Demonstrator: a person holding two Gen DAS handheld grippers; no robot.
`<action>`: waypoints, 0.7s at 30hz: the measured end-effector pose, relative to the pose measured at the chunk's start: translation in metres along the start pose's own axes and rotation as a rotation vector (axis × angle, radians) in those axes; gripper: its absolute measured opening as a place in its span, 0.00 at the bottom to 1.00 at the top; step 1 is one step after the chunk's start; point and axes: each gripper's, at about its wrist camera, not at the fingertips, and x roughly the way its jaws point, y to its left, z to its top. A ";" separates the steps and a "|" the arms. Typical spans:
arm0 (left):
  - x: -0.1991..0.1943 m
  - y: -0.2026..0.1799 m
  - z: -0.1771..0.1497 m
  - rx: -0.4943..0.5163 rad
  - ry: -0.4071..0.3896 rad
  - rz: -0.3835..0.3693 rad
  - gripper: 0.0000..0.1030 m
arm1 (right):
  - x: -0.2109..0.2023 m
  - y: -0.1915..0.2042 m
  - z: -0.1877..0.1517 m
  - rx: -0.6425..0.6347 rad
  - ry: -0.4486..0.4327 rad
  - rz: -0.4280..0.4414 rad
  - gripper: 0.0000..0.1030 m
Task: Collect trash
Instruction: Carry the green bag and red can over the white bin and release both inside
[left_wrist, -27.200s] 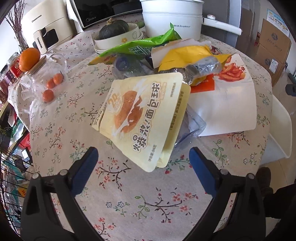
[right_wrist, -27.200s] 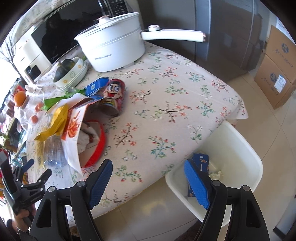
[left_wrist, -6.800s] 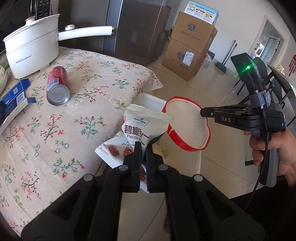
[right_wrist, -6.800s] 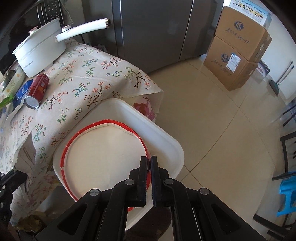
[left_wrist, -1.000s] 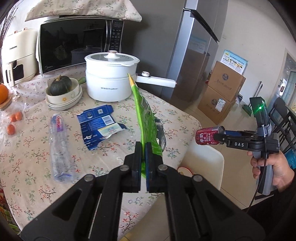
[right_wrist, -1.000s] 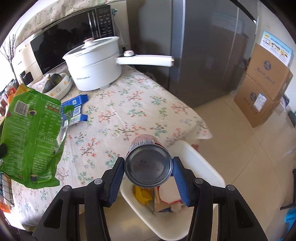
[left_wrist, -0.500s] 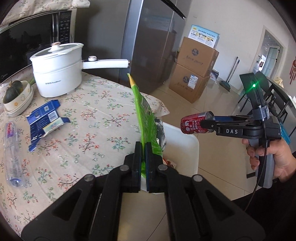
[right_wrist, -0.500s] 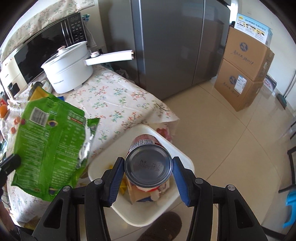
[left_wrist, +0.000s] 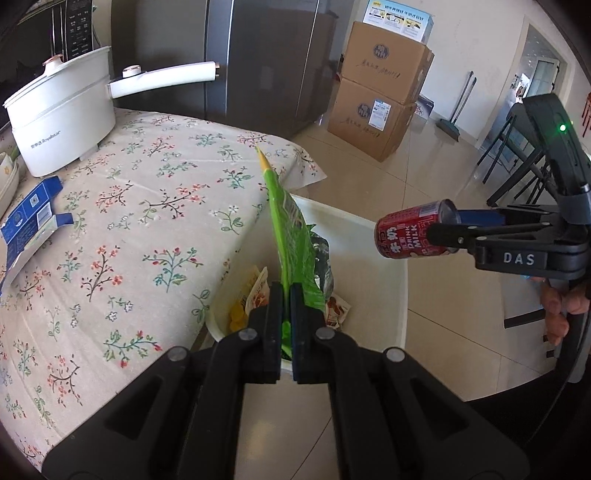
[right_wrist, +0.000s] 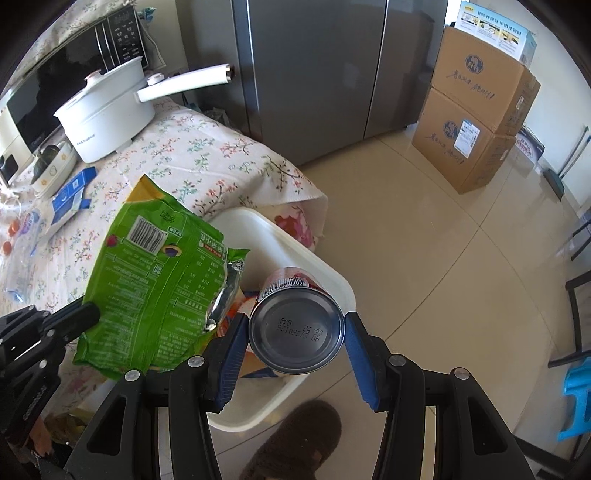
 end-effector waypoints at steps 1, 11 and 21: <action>0.003 0.000 0.000 0.002 0.000 0.002 0.04 | 0.001 0.000 -0.001 0.001 0.002 -0.002 0.52; 0.002 0.005 0.000 0.053 -0.015 0.088 0.48 | 0.005 -0.004 0.001 0.008 0.018 -0.011 0.52; -0.028 0.034 -0.008 0.023 -0.002 0.163 0.75 | 0.019 0.010 0.005 -0.009 0.061 0.002 0.52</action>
